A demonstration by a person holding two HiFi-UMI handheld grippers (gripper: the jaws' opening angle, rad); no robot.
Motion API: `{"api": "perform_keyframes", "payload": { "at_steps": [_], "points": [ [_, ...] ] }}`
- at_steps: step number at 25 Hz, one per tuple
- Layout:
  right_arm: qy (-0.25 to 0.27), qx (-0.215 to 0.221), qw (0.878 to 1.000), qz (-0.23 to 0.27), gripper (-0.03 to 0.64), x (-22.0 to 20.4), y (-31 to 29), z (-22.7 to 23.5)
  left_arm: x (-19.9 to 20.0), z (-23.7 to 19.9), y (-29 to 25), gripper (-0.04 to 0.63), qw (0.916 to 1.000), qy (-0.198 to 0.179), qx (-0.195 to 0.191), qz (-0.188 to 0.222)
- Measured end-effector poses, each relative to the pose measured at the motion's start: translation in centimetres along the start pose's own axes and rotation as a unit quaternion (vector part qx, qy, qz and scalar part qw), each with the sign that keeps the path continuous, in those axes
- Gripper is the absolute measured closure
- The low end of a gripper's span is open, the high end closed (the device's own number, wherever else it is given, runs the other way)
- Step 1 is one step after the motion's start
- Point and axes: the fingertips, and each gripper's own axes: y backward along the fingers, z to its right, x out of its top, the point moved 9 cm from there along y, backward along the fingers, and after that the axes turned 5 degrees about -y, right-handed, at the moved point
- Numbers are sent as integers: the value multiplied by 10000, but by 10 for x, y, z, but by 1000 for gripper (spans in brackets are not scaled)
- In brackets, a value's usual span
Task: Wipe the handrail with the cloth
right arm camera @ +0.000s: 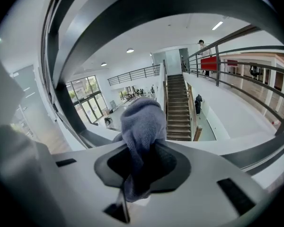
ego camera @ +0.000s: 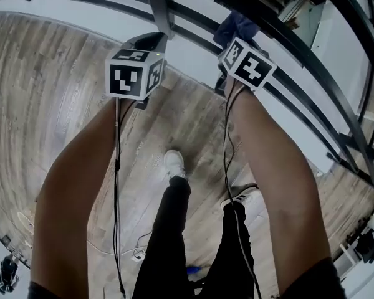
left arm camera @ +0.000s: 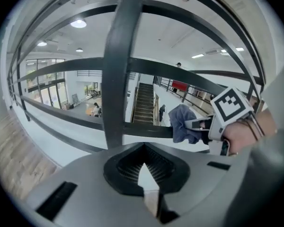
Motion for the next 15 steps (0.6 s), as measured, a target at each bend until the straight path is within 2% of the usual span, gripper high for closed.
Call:
{"api": "perform_keyframes", "payload": {
  "at_steps": [2,6,15],
  "points": [
    [-3,-138,9999,-17,541,3,9,32,3,23,-8,592,9998,-154,-103,-70],
    [29,-346,9994,-28,541,2,28,92,6,71,-25,592,9994,-152,-283,-141],
    [383,-516,9979,64,541,-6,77,196,17,176,-52,592,9969,-362,-680,-186]
  ]
}}
